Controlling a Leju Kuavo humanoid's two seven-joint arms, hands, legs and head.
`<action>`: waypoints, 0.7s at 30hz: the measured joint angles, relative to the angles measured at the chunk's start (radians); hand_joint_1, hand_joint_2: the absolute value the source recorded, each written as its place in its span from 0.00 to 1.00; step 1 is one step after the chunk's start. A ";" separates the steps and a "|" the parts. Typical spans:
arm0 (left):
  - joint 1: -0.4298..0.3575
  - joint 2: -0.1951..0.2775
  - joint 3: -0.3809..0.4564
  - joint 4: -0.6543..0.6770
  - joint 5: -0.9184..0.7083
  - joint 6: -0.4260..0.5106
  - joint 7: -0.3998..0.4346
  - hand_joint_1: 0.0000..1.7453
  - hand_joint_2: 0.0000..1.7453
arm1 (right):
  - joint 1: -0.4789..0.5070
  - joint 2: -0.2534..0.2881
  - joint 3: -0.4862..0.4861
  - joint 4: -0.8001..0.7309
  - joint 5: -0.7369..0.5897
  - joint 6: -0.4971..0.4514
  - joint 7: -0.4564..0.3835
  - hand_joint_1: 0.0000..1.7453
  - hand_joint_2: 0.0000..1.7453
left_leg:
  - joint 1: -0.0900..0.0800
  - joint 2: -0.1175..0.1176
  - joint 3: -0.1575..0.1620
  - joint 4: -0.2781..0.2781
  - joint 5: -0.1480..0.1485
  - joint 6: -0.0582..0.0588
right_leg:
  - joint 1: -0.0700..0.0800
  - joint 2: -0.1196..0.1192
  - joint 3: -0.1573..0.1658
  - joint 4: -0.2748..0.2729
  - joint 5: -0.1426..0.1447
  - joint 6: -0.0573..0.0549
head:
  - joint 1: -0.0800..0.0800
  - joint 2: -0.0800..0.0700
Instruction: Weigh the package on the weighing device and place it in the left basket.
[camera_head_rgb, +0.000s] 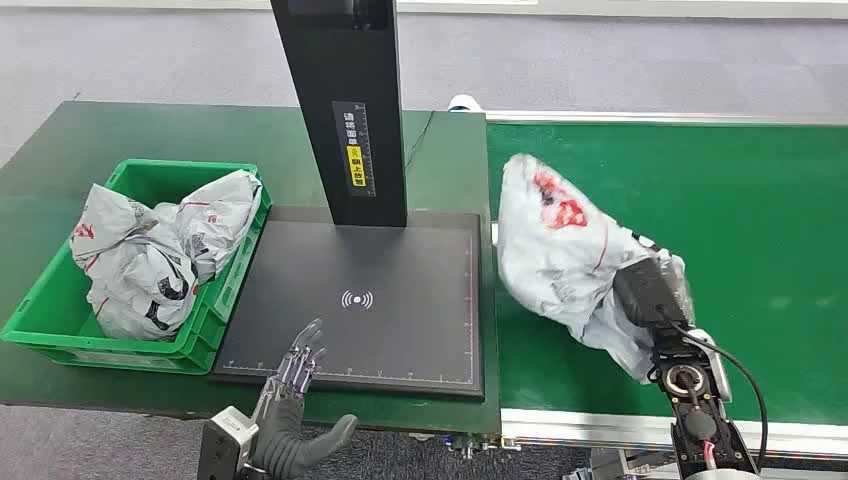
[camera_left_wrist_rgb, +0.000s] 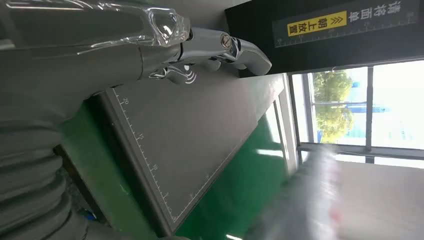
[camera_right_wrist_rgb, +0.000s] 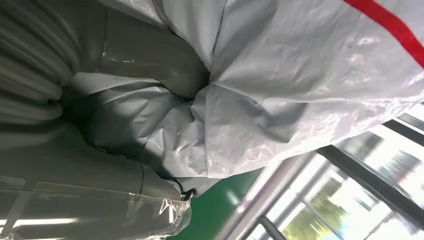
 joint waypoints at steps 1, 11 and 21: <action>0.000 0.000 0.000 0.001 0.000 0.001 -0.002 0.00 1.00 | 0.003 0.006 -0.012 -0.014 -0.034 -0.001 -0.014 0.99 1.00 | 0.000 0.000 0.000 0.000 0.000 0.000 | 0.000 0.000 0.000 0.000 0.000 0.000 | 0.000 0.000; -0.001 0.000 0.000 0.010 0.000 0.013 -0.021 0.00 1.00 | 0.061 0.082 -0.108 -0.271 -0.373 -0.083 -0.142 0.99 1.00 | 0.000 0.000 -0.001 0.000 0.000 0.000 | 0.000 0.001 -0.001 0.000 0.000 0.000 | 0.000 0.000; -0.001 -0.001 -0.002 0.011 0.000 0.022 -0.026 0.00 1.00 | 0.067 0.102 0.011 -0.378 -0.401 -0.021 -0.137 0.99 1.00 | 0.000 0.001 -0.001 0.000 0.000 0.000 | 0.000 0.001 -0.001 0.000 0.000 0.000 | 0.000 0.000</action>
